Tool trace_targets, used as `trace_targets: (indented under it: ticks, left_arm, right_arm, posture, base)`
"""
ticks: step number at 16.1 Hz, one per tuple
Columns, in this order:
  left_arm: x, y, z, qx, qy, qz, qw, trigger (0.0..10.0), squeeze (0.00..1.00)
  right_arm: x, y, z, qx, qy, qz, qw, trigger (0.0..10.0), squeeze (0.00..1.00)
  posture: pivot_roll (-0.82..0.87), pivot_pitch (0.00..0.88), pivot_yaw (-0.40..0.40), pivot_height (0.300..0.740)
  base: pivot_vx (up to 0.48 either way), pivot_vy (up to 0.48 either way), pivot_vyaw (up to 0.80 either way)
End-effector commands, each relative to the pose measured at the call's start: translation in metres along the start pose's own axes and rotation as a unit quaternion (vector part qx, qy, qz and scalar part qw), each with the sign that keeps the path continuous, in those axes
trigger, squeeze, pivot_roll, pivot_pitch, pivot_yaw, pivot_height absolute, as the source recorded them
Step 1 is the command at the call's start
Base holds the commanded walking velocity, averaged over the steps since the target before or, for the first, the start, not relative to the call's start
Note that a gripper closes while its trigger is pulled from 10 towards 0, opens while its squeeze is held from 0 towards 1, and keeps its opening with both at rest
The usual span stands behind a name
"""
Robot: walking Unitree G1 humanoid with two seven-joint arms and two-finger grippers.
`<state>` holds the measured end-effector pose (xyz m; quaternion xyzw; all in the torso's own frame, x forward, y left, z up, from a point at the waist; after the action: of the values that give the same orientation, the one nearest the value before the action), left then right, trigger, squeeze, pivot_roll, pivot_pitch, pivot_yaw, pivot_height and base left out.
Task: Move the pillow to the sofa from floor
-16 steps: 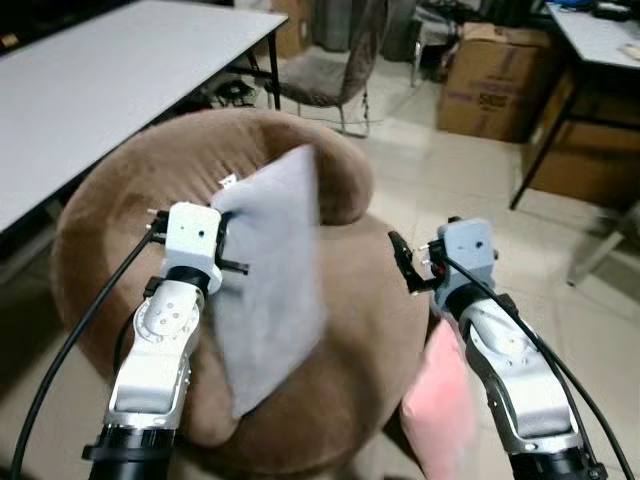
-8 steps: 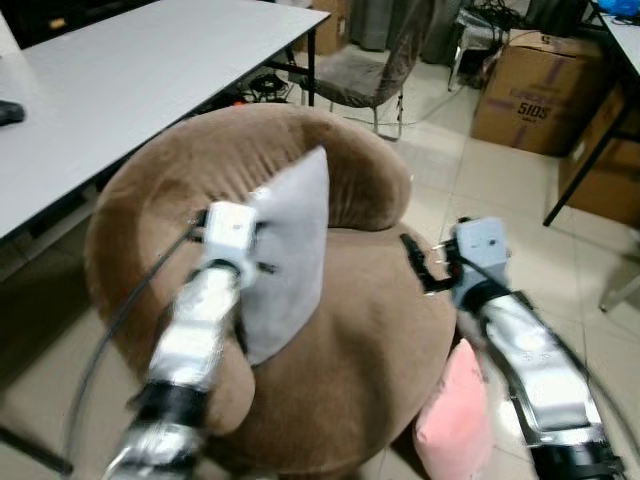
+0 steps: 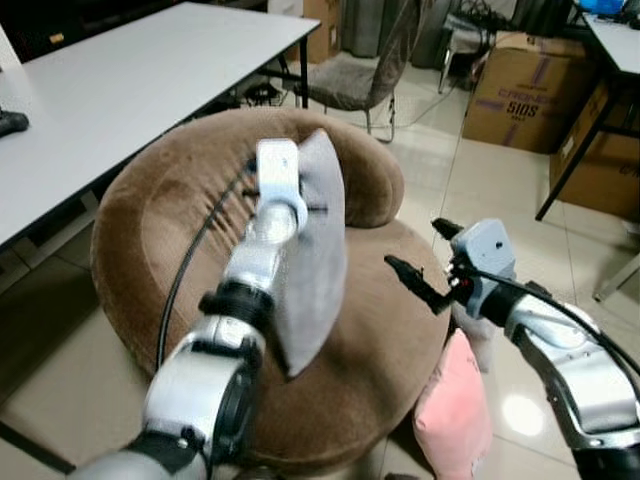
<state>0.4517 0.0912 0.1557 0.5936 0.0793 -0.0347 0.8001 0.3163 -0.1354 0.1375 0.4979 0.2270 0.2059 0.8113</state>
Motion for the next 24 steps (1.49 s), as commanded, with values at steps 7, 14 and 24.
trace_targets:
  ticks: [7, 14, 24]
  left_arm:
    - [-0.035, -0.054, -0.133, -0.005, 0.186, -0.079, 0.979, 10.0, 0.00]
    - [-0.060, -0.095, -0.159, 0.098, 0.174, -0.142, 0.969, 10.0, 0.00]
    - [-0.080, 0.001, -0.132, 0.125, 0.044, 0.019, 0.991, 10.0, 1.00]
  right_arm:
    - [-0.007, 0.004, -0.028, 0.000, 0.083, 0.004, 0.997, 10.0, 0.00]
    - [-0.029, -0.015, -0.081, 0.020, 0.279, -0.041, 0.959, 10.0, 0.00]
    - [-0.031, -0.016, -0.046, 0.036, 0.183, -0.040, 0.982, 10.0, 0.00]
  posture:
    - [-0.01, 0.000, 0.040, 0.740]
    - [0.01, 0.000, -0.002, 0.740]
    - [0.00, 0.000, 0.016, 0.740]
  base:
    - [0.000, 0.000, 0.00]
    - [0.000, 0.000, 0.00]
    - [0.000, 0.000, 0.00]
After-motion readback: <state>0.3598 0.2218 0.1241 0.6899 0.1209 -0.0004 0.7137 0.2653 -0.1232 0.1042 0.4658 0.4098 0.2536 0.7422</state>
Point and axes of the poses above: a point about 5 cm out from each wrist's last joint towards the gripper, its own x axis pointing out of the wrist towards the gripper, its own y axis along the axis of the wrist's last joint, z = x × y, the point moved 6 cm from there along x, pointing out of the wrist towards the gripper, and after that the axes turned 10 degrees about -x, right-handed, at the moved point
